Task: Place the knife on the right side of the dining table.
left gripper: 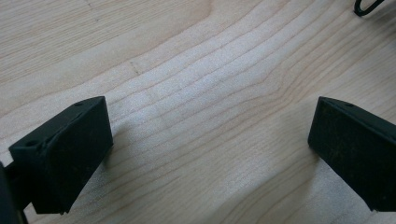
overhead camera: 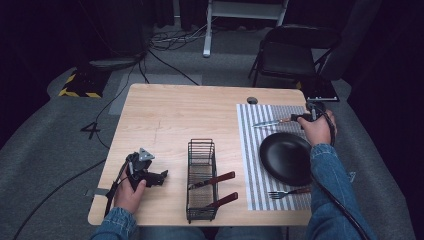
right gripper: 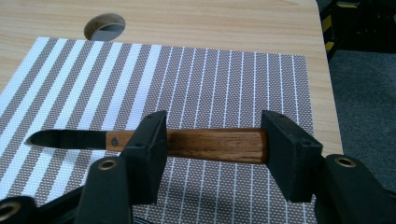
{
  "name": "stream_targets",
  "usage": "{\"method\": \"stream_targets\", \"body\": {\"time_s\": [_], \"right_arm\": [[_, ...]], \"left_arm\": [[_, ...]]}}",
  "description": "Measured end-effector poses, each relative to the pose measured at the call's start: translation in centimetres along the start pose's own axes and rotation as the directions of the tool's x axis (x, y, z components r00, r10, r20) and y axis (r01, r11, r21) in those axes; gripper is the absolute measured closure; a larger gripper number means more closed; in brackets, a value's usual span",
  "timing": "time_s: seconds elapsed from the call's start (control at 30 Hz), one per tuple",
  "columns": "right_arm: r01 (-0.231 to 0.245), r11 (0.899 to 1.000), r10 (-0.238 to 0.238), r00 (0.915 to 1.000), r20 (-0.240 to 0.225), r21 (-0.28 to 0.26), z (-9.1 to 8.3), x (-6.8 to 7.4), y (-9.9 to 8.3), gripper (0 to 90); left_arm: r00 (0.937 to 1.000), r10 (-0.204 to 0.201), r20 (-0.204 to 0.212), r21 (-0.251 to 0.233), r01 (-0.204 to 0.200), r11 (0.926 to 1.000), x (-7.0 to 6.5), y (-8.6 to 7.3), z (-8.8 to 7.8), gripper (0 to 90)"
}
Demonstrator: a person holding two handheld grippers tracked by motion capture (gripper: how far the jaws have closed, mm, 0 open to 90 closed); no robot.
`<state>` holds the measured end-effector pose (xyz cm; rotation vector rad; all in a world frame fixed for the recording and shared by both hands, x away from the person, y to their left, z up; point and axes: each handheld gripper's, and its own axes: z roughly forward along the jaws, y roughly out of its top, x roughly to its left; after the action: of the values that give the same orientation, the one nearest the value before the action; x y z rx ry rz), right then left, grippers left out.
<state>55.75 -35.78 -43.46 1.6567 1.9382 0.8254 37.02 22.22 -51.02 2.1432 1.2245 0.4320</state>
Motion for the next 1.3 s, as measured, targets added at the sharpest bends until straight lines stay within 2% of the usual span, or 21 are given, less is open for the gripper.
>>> {"method": "stream_targets", "body": {"time_s": [0.4,0.73,1.3], "right_arm": [[-0.006,1.000,0.005,0.9999,0.009,0.028,0.9,-0.4,-0.5,41.0],[-0.037,0.998,0.037,0.9993,-0.002,0.045,1.8,-1.0,-1.0,40.5],[-0.049,0.995,0.051,0.9986,-0.014,0.082,3.1,-1.6,-0.9,40.3]], "left_arm": [[1.0000,0.000,0.000,0.000,0.000,1.0000,0.0,0.0,0.0,0.1],[1.0000,0.001,-0.001,0.000,-0.001,1.0000,0.0,0.0,0.0,0.0],[1.0000,0.003,-0.001,0.002,-0.003,1.0000,0.0,0.0,0.0,0.1]]}}
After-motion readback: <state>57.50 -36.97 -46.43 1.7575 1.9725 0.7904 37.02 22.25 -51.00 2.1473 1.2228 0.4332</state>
